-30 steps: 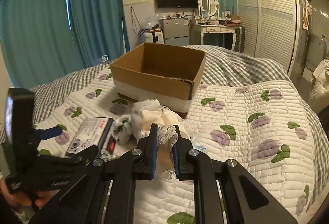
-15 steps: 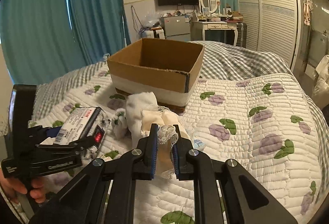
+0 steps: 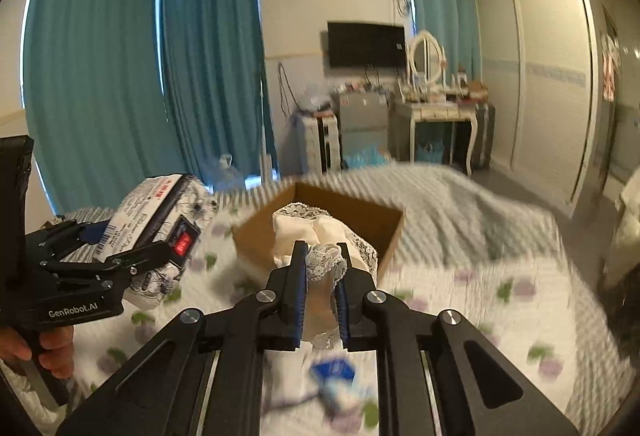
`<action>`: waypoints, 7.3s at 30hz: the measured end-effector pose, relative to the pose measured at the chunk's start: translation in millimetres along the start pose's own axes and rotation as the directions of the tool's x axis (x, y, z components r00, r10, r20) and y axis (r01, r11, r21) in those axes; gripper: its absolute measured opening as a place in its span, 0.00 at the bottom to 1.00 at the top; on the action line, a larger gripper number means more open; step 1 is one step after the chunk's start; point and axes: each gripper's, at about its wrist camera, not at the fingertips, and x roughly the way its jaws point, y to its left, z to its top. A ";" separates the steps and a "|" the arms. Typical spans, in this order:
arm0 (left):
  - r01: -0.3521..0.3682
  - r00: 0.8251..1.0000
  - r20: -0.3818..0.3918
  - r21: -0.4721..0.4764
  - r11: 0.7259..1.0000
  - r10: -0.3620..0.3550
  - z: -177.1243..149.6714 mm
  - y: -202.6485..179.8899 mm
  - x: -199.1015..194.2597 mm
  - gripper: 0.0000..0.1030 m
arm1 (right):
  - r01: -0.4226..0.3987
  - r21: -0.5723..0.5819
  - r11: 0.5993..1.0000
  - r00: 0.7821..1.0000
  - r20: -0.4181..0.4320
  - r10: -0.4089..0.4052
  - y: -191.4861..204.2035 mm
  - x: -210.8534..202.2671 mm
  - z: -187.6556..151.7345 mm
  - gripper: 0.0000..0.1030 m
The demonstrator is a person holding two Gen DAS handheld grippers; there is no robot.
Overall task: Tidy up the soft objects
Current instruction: 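Lower both held items into the cardboard box and open both tools, then grasp the white cloth bundle with the left tool while the right tool grasps the blue Vinda pack, then carry both items over the box and release them inside, then grasp the white sock with the right tool while the left tool reaches the plush toy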
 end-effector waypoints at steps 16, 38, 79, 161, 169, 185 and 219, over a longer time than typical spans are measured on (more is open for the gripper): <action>-0.006 0.995 -0.102 0.087 0.996 0.015 63.9 -10.3 193.3 0.72 | -0.035 0.118 0.992 0.993 -0.109 0.048 -61.9 187.8 55.0 0.12; -0.040 0.998 0.050 0.058 0.998 0.037 86.7 -8.7 89.0 0.94 | 0.004 0.122 0.993 1.000 -0.025 -0.001 -83.3 105.5 85.6 0.60; -0.224 0.884 -0.442 -0.113 0.968 0.154 -199.3 -39.9 81.6 0.65 | -0.160 0.072 0.984 0.812 -0.557 0.173 -50.0 144.5 -158.1 0.71; -0.059 0.998 0.042 0.067 0.996 0.057 78.3 17.2 137.5 0.82 | 0.092 0.105 0.990 0.992 -0.096 -0.082 -77.8 150.9 68.1 0.74; -0.075 0.974 0.217 0.047 0.996 0.063 91.0 18.4 -5.1 0.96 | 0.126 0.035 0.991 0.992 -0.013 -0.125 -44.7 27.7 101.6 0.94; -0.090 0.995 0.048 -0.032 0.995 0.092 -32.3 34.1 3.7 0.96 | 0.025 -0.023 0.999 0.974 -0.223 -0.030 8.7 50.5 -31.9 1.00; 0.059 0.958 -0.284 0.057 0.997 -0.040 -136.5 -9.5 118.4 0.92 | -0.026 0.098 0.995 0.938 -0.341 0.058 -31.3 109.5 -81.1 0.39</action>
